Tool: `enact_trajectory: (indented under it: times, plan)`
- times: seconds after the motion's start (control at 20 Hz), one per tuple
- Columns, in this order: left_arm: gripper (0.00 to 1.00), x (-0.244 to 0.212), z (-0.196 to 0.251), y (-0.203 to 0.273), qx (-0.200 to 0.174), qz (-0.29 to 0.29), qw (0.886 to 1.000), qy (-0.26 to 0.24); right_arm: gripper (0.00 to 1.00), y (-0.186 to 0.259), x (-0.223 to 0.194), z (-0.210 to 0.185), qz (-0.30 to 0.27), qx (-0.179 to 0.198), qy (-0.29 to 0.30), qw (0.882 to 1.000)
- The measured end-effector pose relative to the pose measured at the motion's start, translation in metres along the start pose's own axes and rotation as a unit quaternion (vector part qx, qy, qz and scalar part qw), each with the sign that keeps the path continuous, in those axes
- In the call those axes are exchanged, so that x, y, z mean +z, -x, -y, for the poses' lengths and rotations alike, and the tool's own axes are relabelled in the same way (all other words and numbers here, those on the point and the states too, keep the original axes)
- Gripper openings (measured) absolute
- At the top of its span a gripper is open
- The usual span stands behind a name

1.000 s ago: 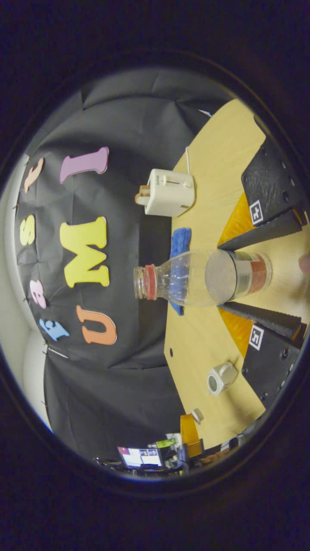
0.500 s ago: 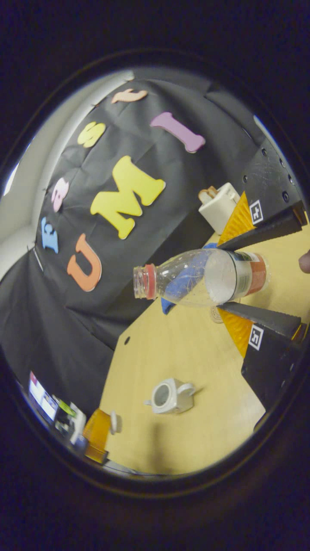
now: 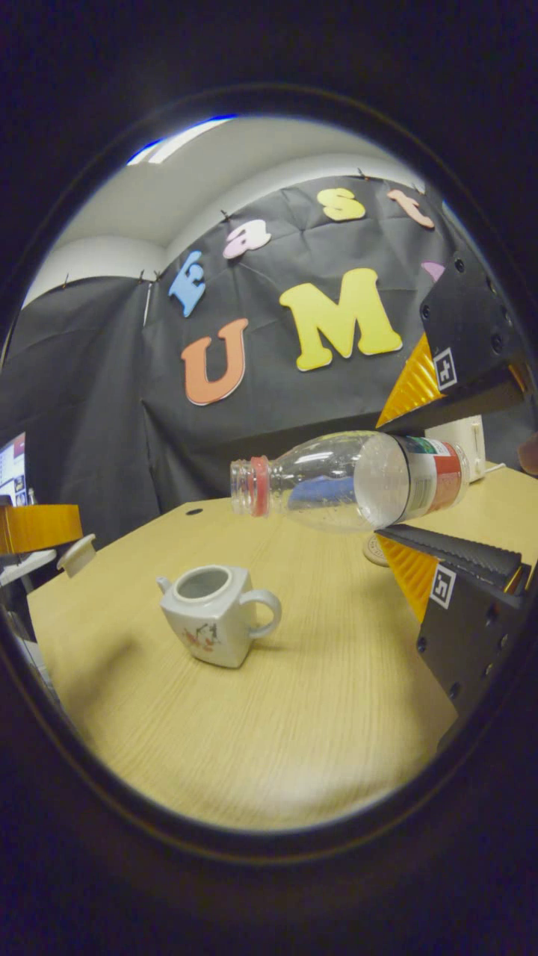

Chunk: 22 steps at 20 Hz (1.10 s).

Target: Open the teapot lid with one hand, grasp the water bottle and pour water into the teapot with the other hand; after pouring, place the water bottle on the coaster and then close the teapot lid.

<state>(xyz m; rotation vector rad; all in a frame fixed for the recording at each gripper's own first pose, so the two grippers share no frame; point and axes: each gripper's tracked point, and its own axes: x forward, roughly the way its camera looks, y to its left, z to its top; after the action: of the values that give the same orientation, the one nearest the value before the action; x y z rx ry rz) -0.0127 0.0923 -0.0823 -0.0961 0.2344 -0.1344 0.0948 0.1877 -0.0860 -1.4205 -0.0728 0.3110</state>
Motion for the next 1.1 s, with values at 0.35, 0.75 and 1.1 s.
enact_trajectory:
  times: [0.35, 0.75, 1.1]
  plan:
    - [0.03, -0.004, -0.013, 0.003, 0.01, 0.003, 1.0, 0.009, 0.69, -0.01, 0.023, 0.0, 0.019, -0.007, 0.099, 0.995]
    - [0.03, -0.004, -0.017, 0.007, 0.008, 0.006, 1.0, 0.009, 0.7, -0.024, 0.042, 0.01, 0.036, -0.03, 0.188, 0.981]
    - [0.03, 0.0, -0.022, 0.01, 0.011, 0.011, 1.0, 0.012, 0.7, -0.024, 0.051, 0.017, 0.046, -0.042, 0.246, 0.967]
